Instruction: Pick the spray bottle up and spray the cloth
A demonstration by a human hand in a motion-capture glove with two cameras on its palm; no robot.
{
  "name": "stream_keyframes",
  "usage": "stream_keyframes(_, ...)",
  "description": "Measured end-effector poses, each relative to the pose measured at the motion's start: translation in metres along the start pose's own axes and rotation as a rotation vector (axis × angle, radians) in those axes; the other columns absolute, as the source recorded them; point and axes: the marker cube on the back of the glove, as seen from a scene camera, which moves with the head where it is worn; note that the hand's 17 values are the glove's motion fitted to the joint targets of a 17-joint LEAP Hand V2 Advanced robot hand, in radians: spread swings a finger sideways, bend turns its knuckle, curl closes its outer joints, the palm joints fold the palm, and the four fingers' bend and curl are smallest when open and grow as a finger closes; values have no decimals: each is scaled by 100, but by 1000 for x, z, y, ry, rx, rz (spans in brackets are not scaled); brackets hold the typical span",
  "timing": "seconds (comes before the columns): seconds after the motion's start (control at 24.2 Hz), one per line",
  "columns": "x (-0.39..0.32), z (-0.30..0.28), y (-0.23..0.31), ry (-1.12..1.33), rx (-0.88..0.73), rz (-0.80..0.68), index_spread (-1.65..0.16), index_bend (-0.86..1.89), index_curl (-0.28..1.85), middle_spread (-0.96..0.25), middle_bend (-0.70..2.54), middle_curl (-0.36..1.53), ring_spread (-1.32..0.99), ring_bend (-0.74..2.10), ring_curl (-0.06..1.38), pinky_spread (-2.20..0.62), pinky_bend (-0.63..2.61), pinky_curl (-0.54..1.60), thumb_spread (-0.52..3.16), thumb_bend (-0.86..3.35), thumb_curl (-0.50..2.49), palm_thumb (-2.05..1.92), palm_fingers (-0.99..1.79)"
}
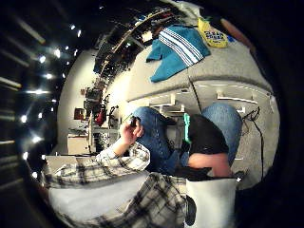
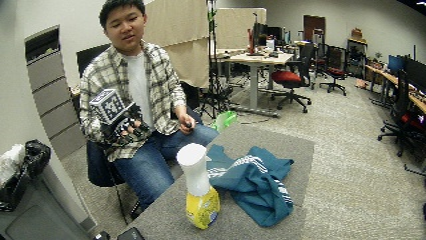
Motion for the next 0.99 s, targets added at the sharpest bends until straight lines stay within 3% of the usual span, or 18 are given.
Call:
stream_keyframes(0.41, -7, -8, -1, -9, 33, -21, -34, 23, 18, -4, 16, 10, 11, 29, 13, 17, 43, 14, 87, 31, 19, 52, 29)
stream_keyframes(0.99, 3, -8, -28, -19, 25, -8, -39, 19, 26, -5, 16, 16, 14, 31, 18, 21, 45, 18, 112, 24, 29, 56, 25)
